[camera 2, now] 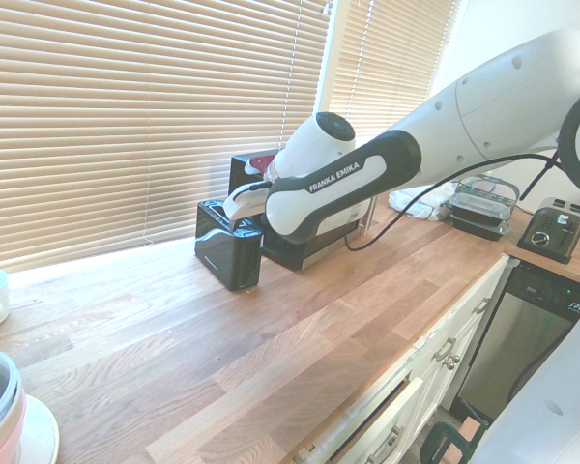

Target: Press the toaster

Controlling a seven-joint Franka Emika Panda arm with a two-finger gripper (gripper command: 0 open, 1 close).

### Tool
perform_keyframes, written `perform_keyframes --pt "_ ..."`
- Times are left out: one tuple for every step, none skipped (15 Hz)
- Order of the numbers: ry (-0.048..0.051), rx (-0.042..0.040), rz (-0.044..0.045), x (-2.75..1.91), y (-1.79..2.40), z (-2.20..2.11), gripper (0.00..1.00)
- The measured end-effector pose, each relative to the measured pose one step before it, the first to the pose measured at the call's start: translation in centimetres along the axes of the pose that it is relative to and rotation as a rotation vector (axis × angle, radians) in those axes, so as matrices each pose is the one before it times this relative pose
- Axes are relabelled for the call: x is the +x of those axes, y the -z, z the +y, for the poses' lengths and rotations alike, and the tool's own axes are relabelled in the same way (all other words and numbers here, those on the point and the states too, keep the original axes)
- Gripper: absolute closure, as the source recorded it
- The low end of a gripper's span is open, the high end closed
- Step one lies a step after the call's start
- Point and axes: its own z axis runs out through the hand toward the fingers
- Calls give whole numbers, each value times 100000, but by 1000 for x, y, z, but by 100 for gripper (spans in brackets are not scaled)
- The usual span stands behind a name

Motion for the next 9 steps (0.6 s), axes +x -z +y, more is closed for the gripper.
perform_keyframes --pt "338 130 -57 159 -59 36 0" --pt "847 21 52 147 1 103 0" --pt "1207 -68 261 124 6 134 0" --pt "1759 57 335 129 24 113 0" --pt "1120 -14 235 100 12 104 0" --pt "830 8 148 54 9 53 100" --pt "690 12 -4 -3 1 -6 100" --pt "579 113 11 0 8 -19 100" --pt "310 192 66 17 22 -38 100"
